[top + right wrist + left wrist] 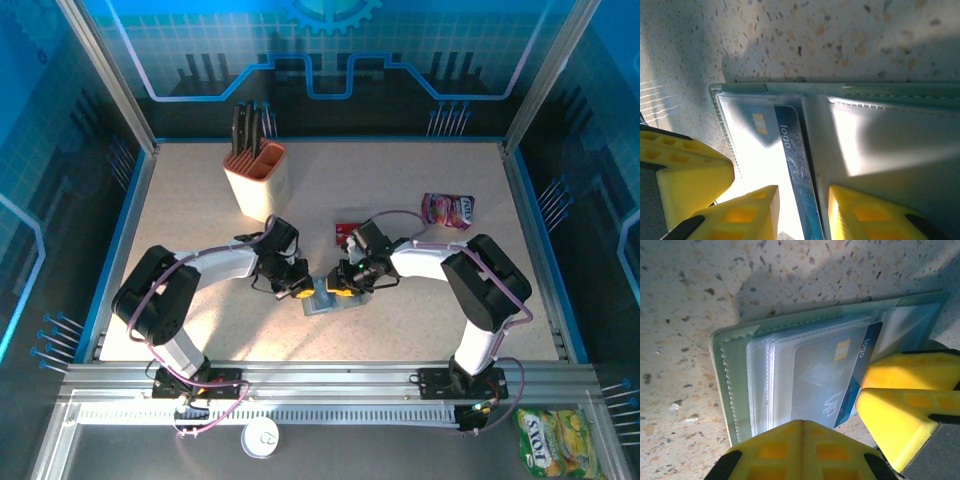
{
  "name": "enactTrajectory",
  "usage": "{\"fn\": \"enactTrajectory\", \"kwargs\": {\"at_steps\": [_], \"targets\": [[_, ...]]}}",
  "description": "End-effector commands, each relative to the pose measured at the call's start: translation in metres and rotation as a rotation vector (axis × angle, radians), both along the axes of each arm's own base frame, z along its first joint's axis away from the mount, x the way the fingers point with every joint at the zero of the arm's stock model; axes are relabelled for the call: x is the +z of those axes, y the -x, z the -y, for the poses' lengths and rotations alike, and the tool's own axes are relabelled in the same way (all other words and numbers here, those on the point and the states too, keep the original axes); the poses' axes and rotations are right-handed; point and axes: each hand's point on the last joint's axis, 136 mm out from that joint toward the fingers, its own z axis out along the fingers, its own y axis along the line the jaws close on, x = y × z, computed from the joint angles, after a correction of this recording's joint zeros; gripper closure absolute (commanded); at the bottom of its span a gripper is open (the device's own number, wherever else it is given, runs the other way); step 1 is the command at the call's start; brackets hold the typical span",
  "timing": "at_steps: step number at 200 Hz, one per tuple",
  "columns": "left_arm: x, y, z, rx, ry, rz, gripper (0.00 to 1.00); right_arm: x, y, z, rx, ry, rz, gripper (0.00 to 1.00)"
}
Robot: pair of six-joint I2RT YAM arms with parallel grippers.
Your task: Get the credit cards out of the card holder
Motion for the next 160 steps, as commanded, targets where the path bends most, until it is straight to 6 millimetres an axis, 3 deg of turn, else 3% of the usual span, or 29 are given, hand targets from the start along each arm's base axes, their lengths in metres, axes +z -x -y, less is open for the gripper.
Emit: {"fn": "enactTrajectory", "kwargs": {"at_steps": [1,60,114,160], "targets": [[-0.004,0.006,0.003,-0.01,-0.003,-0.027,1.0,-0.002,0.016,0.001,-0.004,0.004,-0.047,0.67],[-0.004,0.017,-0.001,-0.005,-0.017,-0.037,1.0,0.007,0.018,0.0,-0.006,-0.009,-0.035,0.67],[-0.019,0.027,-0.002,-0.005,-0.036,-0.066,1.0,0.019,0.008,-0.003,0.023,-0.03,0.01,0.67],[-0.022,0.026,-0.007,-0.007,-0.067,-0.057,1.0,0.013,0.008,-0.002,0.038,-0.046,-0.004,0.68]]}}
